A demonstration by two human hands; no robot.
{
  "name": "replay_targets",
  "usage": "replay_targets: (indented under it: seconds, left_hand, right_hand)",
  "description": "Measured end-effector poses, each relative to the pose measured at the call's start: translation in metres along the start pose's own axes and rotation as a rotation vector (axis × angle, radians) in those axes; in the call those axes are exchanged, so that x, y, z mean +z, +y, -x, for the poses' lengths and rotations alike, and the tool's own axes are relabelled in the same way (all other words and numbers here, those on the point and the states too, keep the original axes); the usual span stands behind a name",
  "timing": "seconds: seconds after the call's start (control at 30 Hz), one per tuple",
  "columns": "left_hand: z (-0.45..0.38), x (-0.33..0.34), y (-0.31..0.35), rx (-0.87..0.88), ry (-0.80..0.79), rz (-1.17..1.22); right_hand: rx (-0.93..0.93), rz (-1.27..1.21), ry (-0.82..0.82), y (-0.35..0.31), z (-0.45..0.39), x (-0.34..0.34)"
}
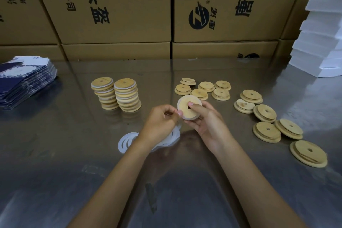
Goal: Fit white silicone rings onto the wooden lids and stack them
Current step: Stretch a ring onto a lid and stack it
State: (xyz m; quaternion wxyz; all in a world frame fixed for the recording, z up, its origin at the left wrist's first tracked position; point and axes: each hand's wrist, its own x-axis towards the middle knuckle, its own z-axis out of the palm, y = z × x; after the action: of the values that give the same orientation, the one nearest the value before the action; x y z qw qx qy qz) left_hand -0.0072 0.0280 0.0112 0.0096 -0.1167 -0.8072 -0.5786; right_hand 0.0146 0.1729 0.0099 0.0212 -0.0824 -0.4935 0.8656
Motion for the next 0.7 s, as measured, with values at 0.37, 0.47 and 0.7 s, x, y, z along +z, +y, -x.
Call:
replay_targets:
  seconds: [0.37,0.47,0.7]
  left_hand:
    - [-0.0059,-0.0054,-0.0072,0.118,0.052,-0.228]
    - [-0.0066,-0.0048,-0.0091,0.141,0.031,-0.284]
    - [-0.0005,0.0037,-0.0012,0.084,0.053,-0.066]
  right_hand:
    - [-0.028,0.127,0.024,-0.0008,0.0021,0.0036]
    - [-0.003,0.077,0.031,-0.0004,0.0029,0.0025]
    - [0.028,-0.051,0.017,-0.0005,0.0008,0.0025]
